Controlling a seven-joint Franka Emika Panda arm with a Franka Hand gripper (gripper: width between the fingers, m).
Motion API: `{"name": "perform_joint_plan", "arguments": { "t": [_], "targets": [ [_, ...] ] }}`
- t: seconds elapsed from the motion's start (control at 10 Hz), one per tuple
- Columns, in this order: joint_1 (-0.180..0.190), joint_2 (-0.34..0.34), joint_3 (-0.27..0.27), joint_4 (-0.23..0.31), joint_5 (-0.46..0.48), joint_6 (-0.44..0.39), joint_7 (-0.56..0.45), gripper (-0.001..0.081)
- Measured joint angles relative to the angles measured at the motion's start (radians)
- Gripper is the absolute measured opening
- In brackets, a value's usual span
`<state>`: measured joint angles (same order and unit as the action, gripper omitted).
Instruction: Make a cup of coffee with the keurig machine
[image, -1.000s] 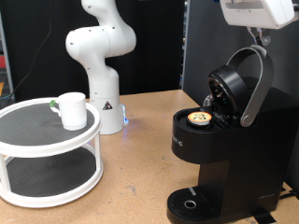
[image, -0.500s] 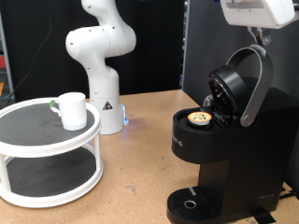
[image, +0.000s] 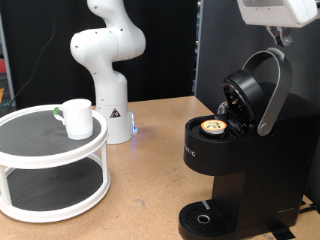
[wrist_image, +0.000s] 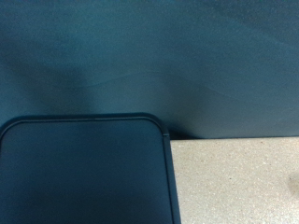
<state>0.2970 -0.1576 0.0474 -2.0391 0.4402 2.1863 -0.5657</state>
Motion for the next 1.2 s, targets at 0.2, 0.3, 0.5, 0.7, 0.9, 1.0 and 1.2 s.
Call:
{"name": "perform_joint_plan", "arguments": {
  "t": [0.2, 0.3, 0.5, 0.7, 0.9, 1.0, 1.2],
  "targets": [
    [0.000, 0.008, 0.000, -0.002, -0.009, 0.000, 0.000, 0.0002],
    [0.000, 0.008, 0.002, -0.001, -0.012, 0.000, 0.000, 0.0002],
    [0.000, 0.008, 0.002, -0.001, -0.013, 0.000, -0.003, 0.0002],
    [-0.001, 0.004, -0.003, 0.000, -0.011, -0.016, -0.034, 0.0002],
    [-0.005, -0.006, -0.014, -0.004, -0.041, -0.073, -0.064, 0.0002],
    [-0.009, -0.010, -0.020, -0.008, -0.052, -0.091, -0.086, 0.0002],
    [-0.020, -0.031, -0.042, -0.019, -0.065, -0.118, -0.127, 0.0002]
  ]
}}
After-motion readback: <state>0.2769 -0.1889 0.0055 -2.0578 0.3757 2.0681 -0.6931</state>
